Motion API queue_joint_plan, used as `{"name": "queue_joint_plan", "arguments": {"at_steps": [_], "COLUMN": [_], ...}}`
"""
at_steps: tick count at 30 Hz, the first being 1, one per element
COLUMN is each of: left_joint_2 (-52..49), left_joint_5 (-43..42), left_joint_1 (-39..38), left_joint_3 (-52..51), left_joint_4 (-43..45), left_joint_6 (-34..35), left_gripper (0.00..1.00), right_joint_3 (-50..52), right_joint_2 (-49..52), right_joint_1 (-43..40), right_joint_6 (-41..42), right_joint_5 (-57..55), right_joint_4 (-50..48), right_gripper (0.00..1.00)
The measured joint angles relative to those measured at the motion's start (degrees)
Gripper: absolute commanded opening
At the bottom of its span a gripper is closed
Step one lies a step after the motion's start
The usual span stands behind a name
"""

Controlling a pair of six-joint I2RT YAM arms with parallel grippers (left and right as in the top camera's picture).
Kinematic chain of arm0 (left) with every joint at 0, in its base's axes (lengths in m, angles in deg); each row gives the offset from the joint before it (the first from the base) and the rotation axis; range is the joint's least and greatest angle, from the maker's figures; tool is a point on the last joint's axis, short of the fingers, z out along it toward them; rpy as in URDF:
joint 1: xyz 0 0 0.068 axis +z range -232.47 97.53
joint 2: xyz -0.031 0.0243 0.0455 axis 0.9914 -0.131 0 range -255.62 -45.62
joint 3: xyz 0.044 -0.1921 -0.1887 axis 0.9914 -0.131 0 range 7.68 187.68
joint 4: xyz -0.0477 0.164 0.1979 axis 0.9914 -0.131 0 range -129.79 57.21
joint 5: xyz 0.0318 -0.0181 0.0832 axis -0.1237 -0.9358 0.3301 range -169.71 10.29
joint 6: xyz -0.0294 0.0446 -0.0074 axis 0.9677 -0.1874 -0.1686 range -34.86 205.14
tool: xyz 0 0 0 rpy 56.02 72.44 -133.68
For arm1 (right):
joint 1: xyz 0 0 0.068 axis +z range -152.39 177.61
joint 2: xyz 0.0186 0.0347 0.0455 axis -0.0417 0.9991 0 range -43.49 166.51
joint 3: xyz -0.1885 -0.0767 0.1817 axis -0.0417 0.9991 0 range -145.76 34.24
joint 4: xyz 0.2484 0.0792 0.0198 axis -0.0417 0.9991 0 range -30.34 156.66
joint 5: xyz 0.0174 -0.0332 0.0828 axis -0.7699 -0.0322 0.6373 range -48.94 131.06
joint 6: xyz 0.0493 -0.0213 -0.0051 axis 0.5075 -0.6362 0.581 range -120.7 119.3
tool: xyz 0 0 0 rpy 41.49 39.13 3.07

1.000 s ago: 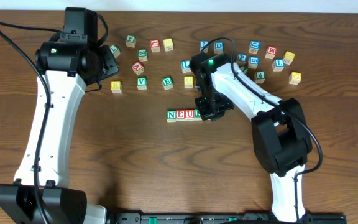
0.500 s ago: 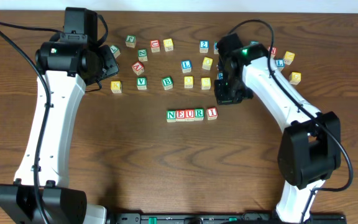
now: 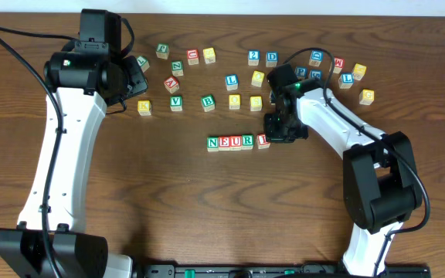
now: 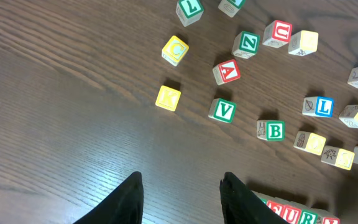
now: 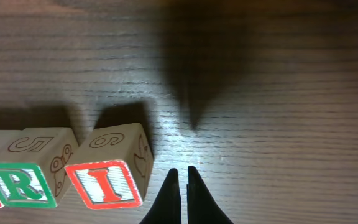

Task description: Spell out NEURIPS

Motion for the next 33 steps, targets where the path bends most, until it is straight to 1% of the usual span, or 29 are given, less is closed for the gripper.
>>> {"name": "queue_joint_plan", "arguments": {"at_steps": [19, 33], "left_joint_2": [0.0, 0.0], "left_joint_5": [0.0, 0.0], "left_joint_1": [0.0, 0.0], "left_joint_3": [0.0, 0.0], "left_joint_4": [0.0, 0.0], "left_joint_6": [0.0, 0.0], "left_gripper": [0.40, 0.40], "right_joint_3": [0.3, 0.3], "right_joint_2": [0.0, 0.0], "right_joint_1": [1.2, 2.1], "right_joint_6": [0.5, 3.1], "right_joint_5": [1.2, 2.4], "right_joint_4": [-1.7, -1.7], "right_gripper": [0.01, 0.01]}}
